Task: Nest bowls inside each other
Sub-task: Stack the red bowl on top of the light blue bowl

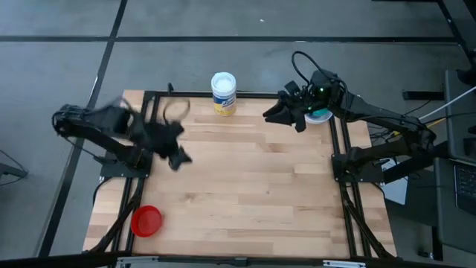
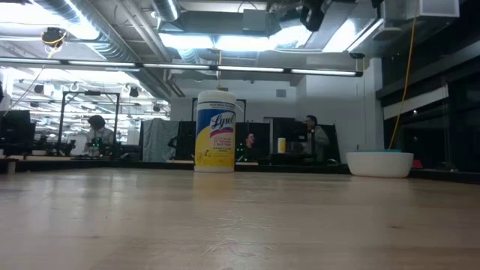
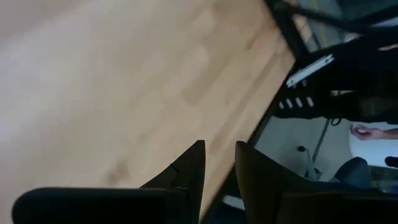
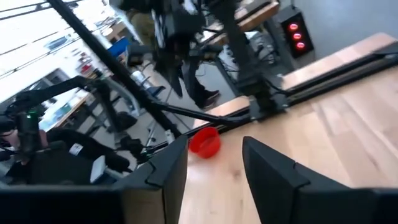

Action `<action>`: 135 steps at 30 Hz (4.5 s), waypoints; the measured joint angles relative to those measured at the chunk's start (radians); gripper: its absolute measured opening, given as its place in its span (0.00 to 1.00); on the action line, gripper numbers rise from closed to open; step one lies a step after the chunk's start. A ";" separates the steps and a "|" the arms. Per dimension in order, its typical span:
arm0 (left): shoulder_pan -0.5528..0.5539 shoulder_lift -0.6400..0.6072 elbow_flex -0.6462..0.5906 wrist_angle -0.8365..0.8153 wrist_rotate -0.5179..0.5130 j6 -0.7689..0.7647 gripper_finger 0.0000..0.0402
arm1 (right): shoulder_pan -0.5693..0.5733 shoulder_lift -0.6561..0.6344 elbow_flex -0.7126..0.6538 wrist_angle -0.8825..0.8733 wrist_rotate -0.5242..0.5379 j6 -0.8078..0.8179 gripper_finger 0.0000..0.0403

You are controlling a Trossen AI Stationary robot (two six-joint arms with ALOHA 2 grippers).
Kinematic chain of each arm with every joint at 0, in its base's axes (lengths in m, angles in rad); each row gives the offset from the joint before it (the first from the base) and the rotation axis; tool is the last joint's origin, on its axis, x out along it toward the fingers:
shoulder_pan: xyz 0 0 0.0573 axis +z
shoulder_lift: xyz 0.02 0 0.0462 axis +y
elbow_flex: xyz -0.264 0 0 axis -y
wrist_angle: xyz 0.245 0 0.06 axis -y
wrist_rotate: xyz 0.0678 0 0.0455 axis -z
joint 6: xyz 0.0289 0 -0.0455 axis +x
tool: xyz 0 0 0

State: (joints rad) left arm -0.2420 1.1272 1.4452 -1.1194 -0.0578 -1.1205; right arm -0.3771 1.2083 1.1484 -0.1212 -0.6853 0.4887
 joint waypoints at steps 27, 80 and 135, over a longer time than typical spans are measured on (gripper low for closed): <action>-0.733 0.529 -0.001 0.004 -0.212 -0.959 0.21 | 0.205 0.000 0.000 0.077 0.128 0.060 0.41; -0.844 0.704 -0.002 -0.055 0.039 -0.996 0.53 | 0.269 0.000 0.000 0.091 0.195 0.291 0.43; -0.431 -0.109 -0.183 0.974 -0.645 0.543 0.01 | 0.189 0.001 -0.001 0.162 0.121 0.127 0.37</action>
State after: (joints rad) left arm -0.6734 1.0183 1.2617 -0.1458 -0.7024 -0.5771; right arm -0.1880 1.2091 1.1473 0.0411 -0.5640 0.6161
